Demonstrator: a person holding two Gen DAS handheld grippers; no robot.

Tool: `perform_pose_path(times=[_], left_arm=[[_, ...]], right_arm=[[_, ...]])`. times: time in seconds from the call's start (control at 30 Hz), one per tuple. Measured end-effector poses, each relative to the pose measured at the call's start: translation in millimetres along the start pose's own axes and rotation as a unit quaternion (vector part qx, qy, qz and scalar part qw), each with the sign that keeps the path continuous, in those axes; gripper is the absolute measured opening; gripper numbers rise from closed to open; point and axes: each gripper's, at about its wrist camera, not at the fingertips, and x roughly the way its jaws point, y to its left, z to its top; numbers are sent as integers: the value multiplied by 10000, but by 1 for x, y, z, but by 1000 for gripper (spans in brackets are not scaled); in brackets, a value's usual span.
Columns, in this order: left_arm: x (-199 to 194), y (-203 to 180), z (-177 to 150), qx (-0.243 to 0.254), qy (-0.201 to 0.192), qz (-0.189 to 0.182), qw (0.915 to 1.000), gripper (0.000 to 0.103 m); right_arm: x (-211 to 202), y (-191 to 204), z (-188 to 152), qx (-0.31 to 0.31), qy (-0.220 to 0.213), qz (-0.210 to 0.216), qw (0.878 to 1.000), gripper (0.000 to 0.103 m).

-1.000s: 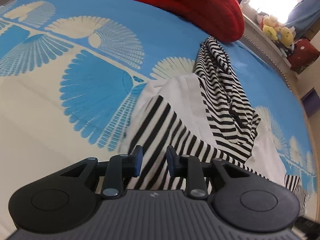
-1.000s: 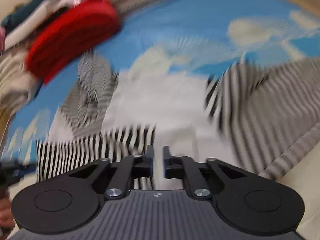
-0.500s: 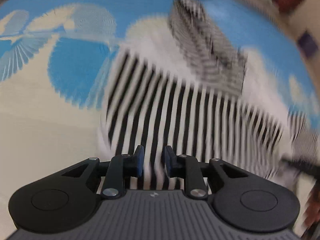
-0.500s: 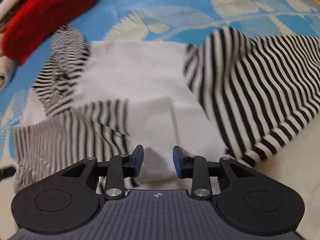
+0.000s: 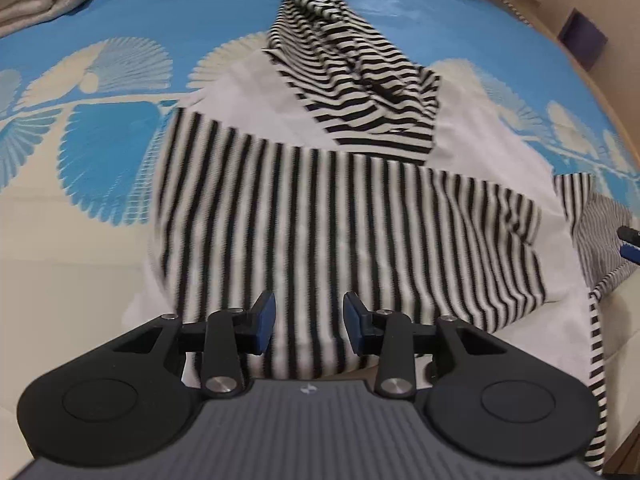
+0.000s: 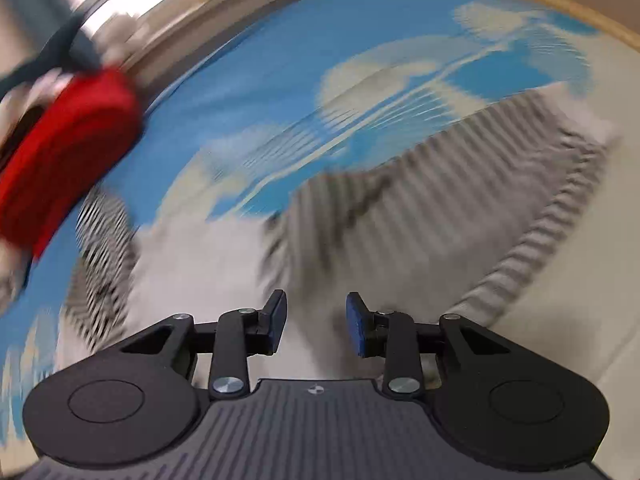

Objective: Fold small clothes

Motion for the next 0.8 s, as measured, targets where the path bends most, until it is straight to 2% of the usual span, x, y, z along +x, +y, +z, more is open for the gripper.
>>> perform_pose_path(times=[0.1, 0.17, 0.2, 0.33, 0.47, 0.57, 0.6, 0.67, 0.73, 0.8], left_arm=[[2, 0, 4, -86, -24, -71, 9999, 41], [1, 0, 8, -110, -71, -112, 9999, 41], [0, 1, 10, -125, -98, -131, 9998, 41], [-4, 7, 13, -221, -154, -208, 9994, 41], [-11, 15, 16, -322, -249, -267, 9988, 41], [-16, 21, 16, -388, -318, -258, 9984, 41], [-18, 24, 16, -425, -345, -246, 9982, 41], [-23, 31, 16, -503, -409, -253, 9976, 41], [-29, 40, 17, -616, -476, -257, 9966, 41], [-37, 52, 19, -789, -560, -292, 9949, 41]], right_arm=[[-8, -54, 17, 434, -390, -450, 9973, 34], [-11, -96, 26, 1073, -607, -717, 9898, 37], [-11, -115, 29, 1400, -699, -731, 9850, 42], [1, -173, 34, 2500, -813, -580, 9631, 43], [17, -191, 37, 2719, -891, -214, 9580, 42], [23, -184, 38, 2413, -1032, -292, 9645, 41], [24, -180, 38, 2324, -1066, -374, 9660, 31], [22, -179, 37, 2337, -1114, -458, 9648, 2], [17, -181, 38, 2503, -1271, -582, 9580, 1], [3, -164, 42, 2387, -1471, -728, 9571, 1]])
